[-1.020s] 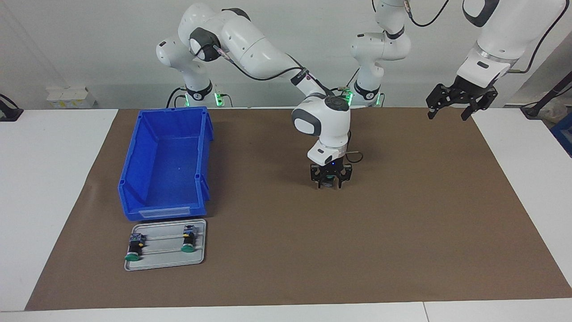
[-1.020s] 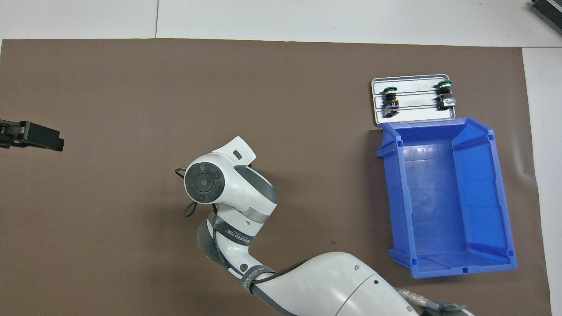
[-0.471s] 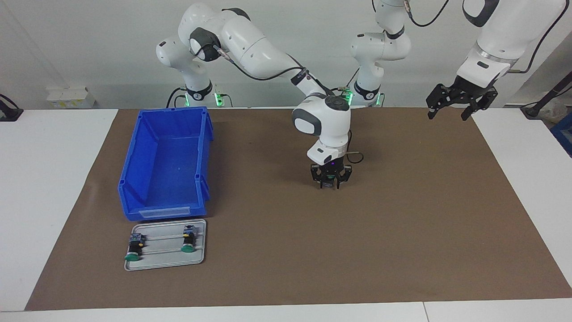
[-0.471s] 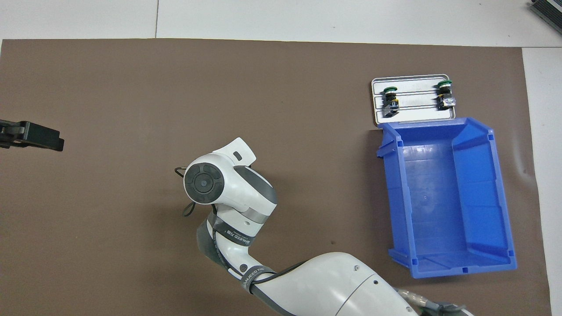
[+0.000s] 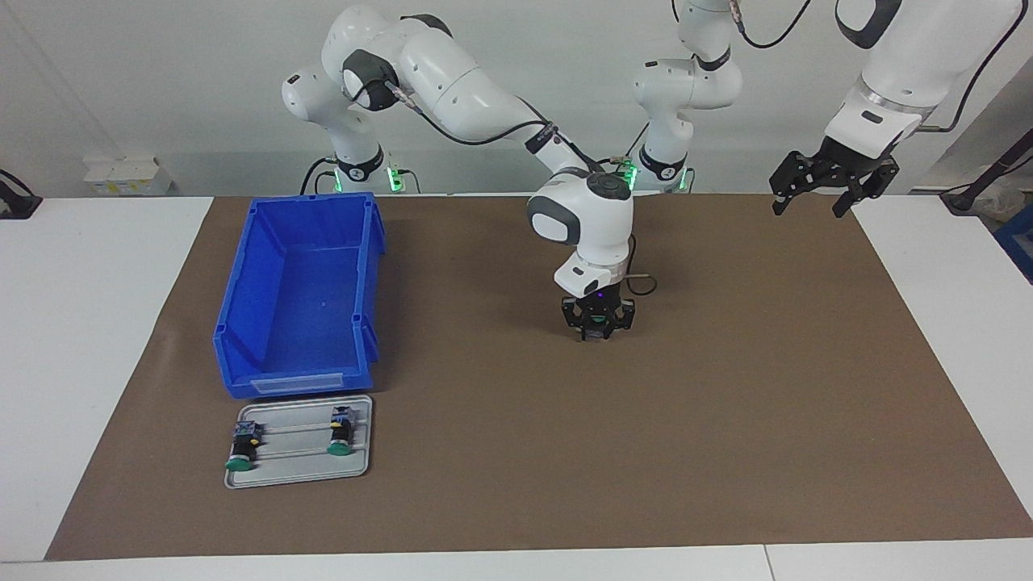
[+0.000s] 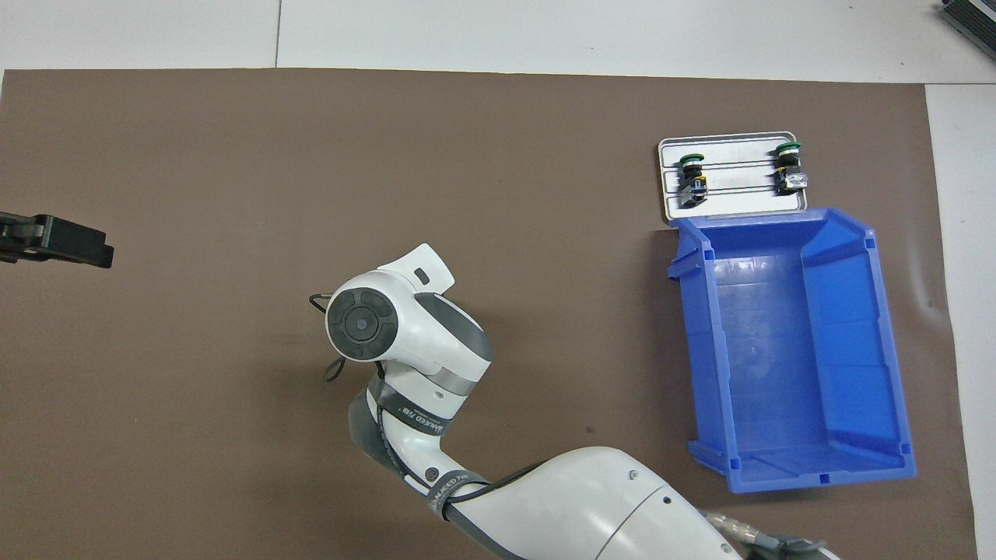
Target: Place and press button with both arms
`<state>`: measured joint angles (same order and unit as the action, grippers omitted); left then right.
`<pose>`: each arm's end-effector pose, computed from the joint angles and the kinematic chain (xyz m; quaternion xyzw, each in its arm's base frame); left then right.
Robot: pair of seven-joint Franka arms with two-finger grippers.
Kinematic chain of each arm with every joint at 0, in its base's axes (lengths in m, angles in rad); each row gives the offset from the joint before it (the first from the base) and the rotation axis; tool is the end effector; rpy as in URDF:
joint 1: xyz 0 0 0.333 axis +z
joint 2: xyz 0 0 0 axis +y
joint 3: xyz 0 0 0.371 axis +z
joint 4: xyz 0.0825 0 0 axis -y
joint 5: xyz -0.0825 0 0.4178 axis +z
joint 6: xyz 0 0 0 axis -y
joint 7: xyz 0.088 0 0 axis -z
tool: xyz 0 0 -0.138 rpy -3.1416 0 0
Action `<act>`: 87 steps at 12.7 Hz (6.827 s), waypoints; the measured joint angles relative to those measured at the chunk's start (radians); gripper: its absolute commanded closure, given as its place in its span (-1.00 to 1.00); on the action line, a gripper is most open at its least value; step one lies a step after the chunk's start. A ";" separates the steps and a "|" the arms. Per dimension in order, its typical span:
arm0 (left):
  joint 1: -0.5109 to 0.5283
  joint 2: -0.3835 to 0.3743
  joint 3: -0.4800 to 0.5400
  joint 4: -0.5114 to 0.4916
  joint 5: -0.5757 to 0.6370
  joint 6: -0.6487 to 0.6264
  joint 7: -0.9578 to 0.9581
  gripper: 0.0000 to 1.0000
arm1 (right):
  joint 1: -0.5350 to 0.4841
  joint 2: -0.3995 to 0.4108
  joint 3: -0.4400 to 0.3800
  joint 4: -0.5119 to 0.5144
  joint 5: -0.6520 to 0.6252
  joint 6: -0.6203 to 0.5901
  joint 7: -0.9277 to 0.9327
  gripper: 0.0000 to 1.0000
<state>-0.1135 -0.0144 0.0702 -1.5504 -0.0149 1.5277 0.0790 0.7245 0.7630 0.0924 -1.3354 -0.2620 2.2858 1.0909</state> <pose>0.5781 -0.0268 0.6634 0.9981 -0.0614 -0.0040 0.0080 0.5911 0.5851 0.2883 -0.9897 0.0756 -0.1171 0.0337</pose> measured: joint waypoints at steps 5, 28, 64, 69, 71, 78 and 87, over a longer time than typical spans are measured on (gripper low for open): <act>0.000 0.000 0.000 0.000 0.000 0.000 0.000 -1.00 | -0.006 0.000 0.000 0.000 0.000 -0.001 0.001 0.43; 0.000 0.000 0.000 0.000 0.000 0.000 0.000 -1.00 | -0.204 -0.069 -0.002 0.113 0.055 -0.163 -0.246 0.98; 0.000 0.000 0.000 0.000 0.000 0.000 0.000 -1.00 | -0.852 -0.645 -0.002 -1.027 0.254 0.632 -1.022 1.00; 0.000 0.000 0.000 0.000 0.000 0.000 0.000 -1.00 | -0.843 -0.620 0.002 -1.109 0.254 0.748 -0.995 0.89; 0.000 0.000 0.000 0.000 0.000 0.000 0.000 -1.00 | -0.841 -0.618 0.002 -1.111 0.254 0.758 -0.994 0.15; 0.000 0.000 0.000 0.000 0.000 0.000 0.000 -1.00 | -0.840 -0.625 0.002 -1.106 0.254 0.758 -0.991 -0.88; 0.000 0.000 0.000 0.000 0.000 0.000 0.000 -1.00 | -0.840 -0.849 0.002 -0.854 0.254 0.141 -0.961 -0.90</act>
<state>-0.1135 -0.0144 0.0702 -1.5504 -0.0149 1.5277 0.0790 -0.1152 -0.0863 0.0945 -2.1896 -0.0077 2.4268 0.1294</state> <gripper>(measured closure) 0.000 0.053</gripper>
